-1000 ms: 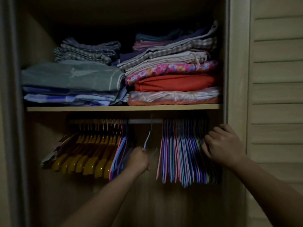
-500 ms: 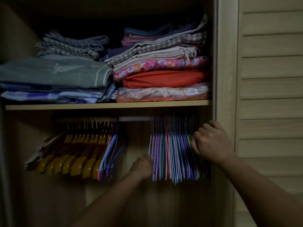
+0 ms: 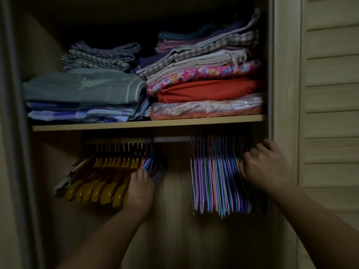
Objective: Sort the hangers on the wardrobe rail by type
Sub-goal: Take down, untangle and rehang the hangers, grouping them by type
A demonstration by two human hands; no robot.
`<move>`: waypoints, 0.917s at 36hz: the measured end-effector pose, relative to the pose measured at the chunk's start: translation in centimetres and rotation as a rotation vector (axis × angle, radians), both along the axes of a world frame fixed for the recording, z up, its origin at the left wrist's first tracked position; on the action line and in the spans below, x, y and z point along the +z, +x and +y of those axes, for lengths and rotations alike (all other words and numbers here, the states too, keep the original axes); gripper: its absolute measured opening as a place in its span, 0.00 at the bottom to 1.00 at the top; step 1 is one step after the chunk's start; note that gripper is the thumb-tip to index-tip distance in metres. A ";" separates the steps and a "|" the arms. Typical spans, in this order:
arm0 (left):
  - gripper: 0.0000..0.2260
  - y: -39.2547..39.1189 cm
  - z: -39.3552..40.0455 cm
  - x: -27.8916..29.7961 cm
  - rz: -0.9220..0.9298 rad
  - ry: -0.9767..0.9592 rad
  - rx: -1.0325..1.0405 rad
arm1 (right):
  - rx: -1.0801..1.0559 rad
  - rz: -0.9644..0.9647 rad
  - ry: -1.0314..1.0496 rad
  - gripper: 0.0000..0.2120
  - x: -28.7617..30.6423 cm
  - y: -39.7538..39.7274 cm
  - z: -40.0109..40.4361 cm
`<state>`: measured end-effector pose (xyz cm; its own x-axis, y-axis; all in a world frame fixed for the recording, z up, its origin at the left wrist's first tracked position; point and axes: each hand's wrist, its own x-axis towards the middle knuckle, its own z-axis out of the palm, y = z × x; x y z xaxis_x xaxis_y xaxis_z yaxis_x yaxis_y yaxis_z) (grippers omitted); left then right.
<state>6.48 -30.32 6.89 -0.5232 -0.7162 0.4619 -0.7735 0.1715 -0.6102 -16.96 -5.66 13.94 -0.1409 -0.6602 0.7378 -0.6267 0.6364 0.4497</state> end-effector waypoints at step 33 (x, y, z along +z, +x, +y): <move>0.07 -3.8 0.3 6.3 0.777 0.307 -0.268 | -0.001 0.032 0.004 0.17 -0.3 -0.2 0.0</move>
